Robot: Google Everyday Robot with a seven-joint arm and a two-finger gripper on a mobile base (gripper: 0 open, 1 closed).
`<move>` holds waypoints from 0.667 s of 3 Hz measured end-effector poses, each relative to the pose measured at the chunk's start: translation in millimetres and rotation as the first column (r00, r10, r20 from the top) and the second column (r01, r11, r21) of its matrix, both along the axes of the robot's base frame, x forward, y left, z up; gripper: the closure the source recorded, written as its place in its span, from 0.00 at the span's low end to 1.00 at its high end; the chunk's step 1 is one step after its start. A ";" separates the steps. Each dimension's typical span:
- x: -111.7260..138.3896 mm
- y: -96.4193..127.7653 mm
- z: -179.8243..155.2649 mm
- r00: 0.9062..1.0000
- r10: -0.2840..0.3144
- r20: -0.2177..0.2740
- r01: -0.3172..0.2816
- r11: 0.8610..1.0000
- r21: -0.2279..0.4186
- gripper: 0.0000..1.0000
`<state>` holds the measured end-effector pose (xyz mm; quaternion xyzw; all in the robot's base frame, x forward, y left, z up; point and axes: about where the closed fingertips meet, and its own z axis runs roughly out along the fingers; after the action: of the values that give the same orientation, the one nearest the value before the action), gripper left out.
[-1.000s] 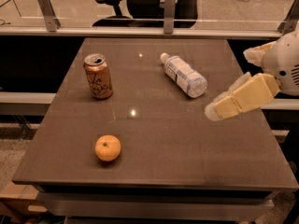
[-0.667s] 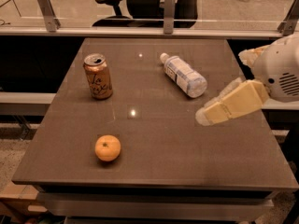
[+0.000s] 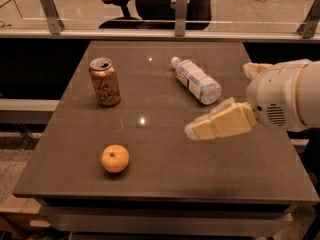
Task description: Pick orange can
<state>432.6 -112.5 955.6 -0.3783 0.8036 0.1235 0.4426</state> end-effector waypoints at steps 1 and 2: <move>15.1 17.2 -11.7 0.999 -0.003 0.038 0.000 0.998 0.065 0.00; 34.2 37.1 -23.1 0.997 0.011 0.070 -0.020 0.990 0.138 0.00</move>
Offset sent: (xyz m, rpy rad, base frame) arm 0.0596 0.0576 -0.0390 0.2394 -0.1062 0.0336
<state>466.8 -75.4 932.5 -0.3571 0.7742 0.1692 0.4944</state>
